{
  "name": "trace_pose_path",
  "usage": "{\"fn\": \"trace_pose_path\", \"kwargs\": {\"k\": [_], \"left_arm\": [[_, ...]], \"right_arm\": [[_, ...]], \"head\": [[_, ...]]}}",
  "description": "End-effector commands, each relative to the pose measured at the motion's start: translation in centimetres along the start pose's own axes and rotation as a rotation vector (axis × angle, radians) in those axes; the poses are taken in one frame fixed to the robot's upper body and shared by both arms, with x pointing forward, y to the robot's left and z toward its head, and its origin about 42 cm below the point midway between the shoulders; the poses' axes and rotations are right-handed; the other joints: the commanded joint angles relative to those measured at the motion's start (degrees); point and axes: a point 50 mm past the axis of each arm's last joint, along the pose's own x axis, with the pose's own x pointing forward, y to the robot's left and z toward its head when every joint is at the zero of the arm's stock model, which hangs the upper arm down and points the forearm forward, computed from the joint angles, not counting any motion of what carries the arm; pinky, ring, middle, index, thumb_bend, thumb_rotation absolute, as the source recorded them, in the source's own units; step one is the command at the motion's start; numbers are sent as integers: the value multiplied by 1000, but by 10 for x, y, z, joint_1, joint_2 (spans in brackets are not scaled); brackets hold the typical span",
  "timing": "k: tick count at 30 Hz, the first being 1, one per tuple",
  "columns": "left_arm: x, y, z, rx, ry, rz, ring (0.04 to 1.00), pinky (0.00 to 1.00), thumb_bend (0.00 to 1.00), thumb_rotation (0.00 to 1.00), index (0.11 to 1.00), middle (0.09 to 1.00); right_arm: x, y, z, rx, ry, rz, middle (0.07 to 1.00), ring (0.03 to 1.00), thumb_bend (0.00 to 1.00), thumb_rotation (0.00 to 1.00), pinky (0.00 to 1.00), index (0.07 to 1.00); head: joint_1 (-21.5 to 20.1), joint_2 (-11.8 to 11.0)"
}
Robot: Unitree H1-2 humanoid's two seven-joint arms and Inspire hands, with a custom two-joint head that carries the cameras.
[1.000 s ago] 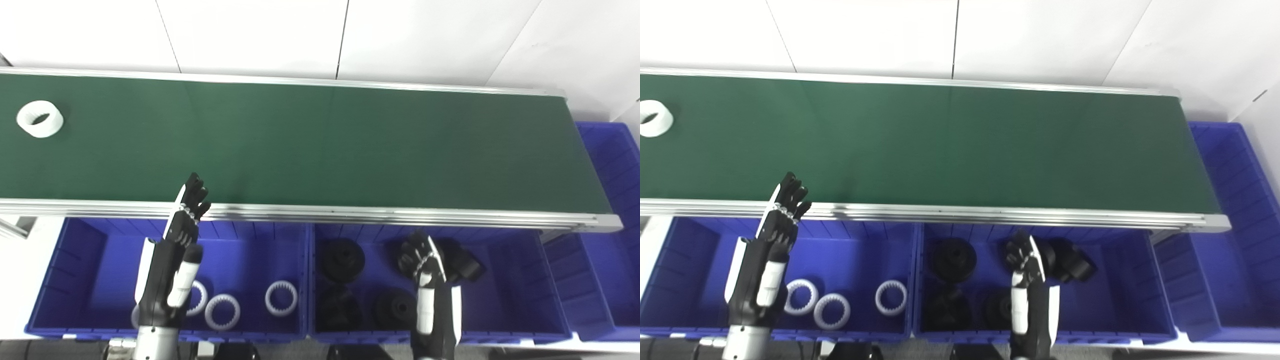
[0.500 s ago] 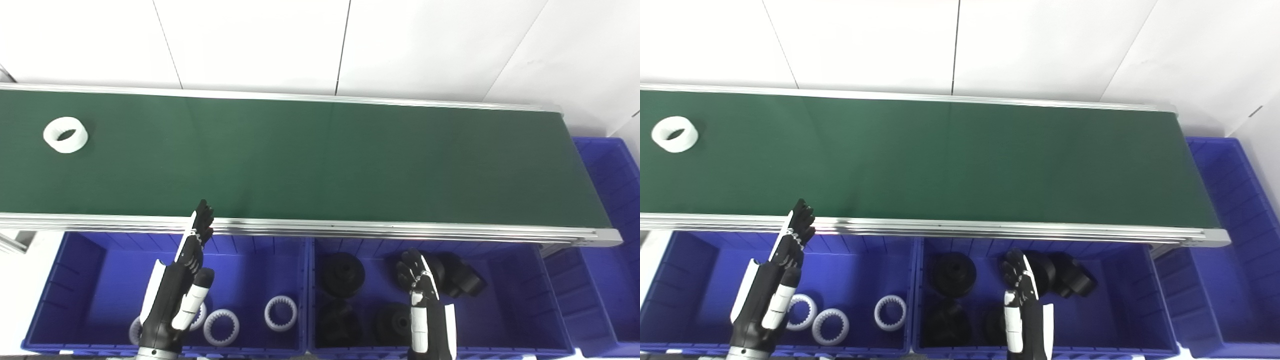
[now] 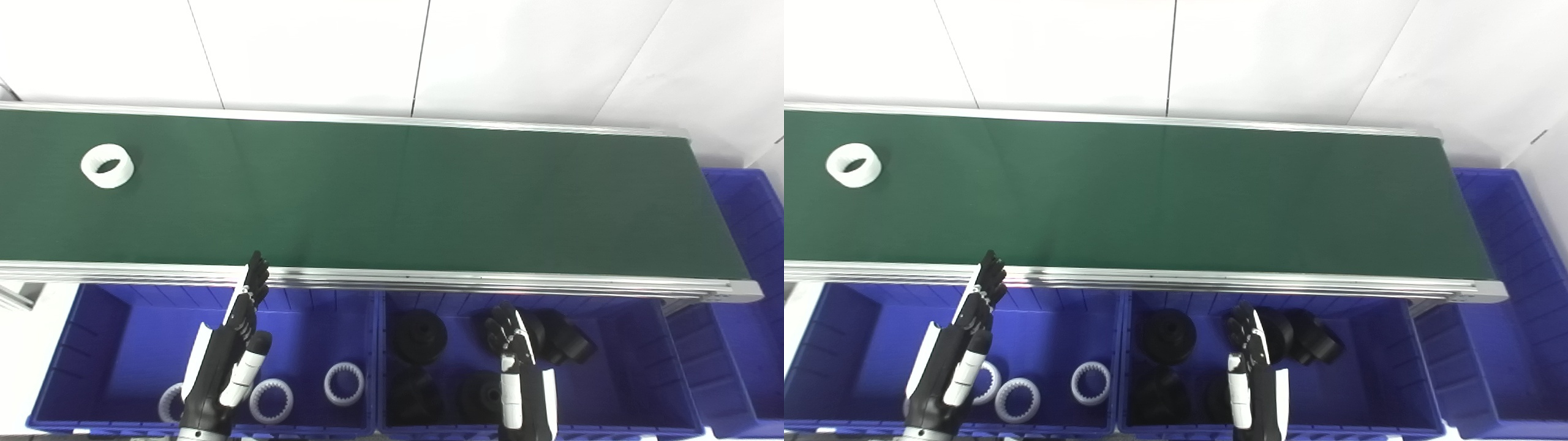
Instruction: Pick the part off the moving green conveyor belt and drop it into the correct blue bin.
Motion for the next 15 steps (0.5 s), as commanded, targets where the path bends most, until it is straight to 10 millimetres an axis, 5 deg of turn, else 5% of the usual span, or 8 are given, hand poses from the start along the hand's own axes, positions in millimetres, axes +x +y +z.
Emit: {"fn": "trace_pose_path", "kwargs": {"k": [1,15], "left_arm": [[-2,1,3,10,-33,14,1000,1000,738,899,1000,1000],[24,-9,8,21,-161,11,1000,988,703,807,1000,1000]], "right_arm": [[0,0,6,13,-65,-1,917,894,793,1000,912,936],[11,-15,-12,7,-23,18,950,928,810,1000,920,963]], "head": [[4,-1],[96,-67]]}}
